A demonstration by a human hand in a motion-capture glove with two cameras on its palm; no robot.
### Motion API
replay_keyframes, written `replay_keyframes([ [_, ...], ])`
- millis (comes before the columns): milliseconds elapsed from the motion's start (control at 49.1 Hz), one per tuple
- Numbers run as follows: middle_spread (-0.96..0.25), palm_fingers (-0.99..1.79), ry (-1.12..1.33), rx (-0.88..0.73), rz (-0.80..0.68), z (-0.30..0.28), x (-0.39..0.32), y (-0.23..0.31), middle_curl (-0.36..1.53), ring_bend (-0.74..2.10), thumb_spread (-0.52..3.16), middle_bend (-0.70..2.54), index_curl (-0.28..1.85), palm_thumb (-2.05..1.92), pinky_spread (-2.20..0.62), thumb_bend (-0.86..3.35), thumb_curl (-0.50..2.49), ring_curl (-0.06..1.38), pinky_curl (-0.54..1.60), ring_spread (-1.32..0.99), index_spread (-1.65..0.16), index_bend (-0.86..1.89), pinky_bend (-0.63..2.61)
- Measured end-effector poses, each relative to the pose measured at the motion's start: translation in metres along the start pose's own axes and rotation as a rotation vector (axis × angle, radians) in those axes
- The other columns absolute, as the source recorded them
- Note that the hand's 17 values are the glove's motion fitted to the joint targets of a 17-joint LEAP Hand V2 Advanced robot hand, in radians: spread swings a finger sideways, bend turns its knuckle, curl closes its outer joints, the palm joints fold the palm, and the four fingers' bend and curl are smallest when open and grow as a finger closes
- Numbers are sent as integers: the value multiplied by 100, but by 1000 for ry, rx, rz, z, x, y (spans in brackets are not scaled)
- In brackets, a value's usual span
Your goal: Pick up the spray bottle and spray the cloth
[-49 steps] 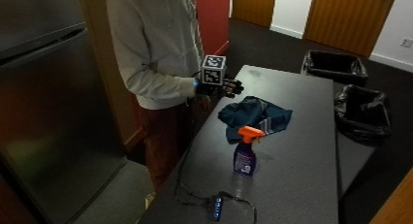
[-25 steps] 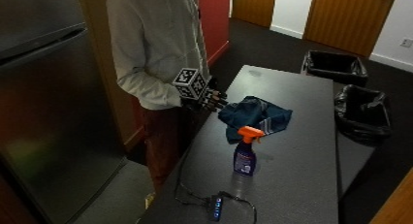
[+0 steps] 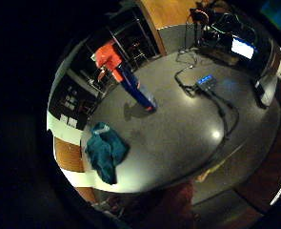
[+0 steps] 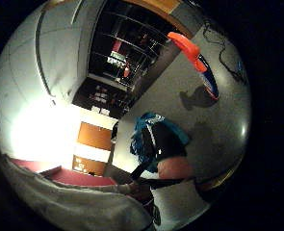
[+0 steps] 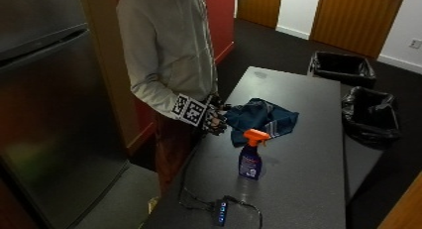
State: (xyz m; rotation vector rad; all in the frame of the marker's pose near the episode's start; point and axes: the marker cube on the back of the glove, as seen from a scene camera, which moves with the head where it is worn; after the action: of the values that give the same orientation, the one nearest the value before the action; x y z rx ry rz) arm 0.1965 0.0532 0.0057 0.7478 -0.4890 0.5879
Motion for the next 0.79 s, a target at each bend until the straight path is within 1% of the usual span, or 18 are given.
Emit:
replay_keyframes([
  [245,-3,14,-176,24,131,35,21,-24,34,38,99,28,20,67,13,-3,38,26,34,1,-25,12,40],
  [795,-5,19,-369,63,279,103,42,-87,35,42,96,29,20,64,8,-3,37,29,35,-5,-29,11,41],
])
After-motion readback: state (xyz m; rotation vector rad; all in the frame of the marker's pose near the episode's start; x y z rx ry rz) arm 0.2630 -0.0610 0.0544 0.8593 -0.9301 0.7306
